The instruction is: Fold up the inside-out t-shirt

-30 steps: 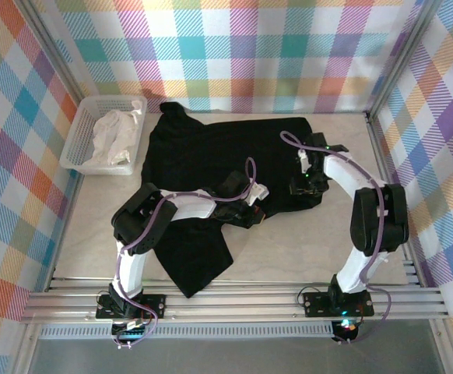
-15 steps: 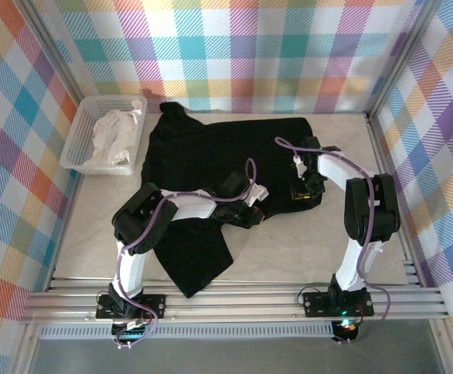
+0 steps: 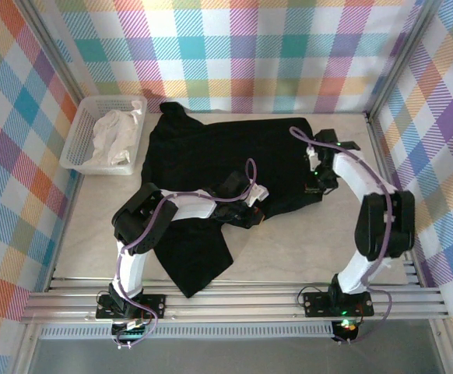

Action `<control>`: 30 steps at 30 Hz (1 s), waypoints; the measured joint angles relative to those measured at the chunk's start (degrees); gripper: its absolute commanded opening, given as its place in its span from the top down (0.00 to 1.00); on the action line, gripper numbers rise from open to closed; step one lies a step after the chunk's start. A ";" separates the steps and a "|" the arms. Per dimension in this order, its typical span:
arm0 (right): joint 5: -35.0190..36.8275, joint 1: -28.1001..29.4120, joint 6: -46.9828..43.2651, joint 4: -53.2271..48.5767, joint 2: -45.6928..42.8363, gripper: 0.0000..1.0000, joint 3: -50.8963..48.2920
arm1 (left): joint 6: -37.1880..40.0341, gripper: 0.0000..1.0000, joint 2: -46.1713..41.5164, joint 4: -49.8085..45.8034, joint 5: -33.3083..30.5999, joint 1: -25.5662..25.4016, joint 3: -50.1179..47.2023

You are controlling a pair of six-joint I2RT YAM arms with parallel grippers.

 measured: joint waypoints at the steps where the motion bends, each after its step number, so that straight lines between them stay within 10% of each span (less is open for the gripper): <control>1: -1.05 -0.63 0.07 -0.59 -1.73 1.00 0.00 | 0.09 1.00 0.07 0.20 0.00 0.00 0.02; 16: -11.82 -4.11 0.31 -3.08 -5.75 1.00 -1.66 | 1.18 0.92 2.62 0.79 -0.42 -2.16 1.95; 25: -12.85 -5.66 2.05 -1.81 -5.79 1.00 -2.73 | -0.17 0.57 0.39 2.21 -0.11 -1.81 -0.04; 30: -16.50 -9.31 4.90 3.45 -4.44 1.00 -2.78 | -4.85 0.54 -11.30 3.89 -2.05 0.44 -9.64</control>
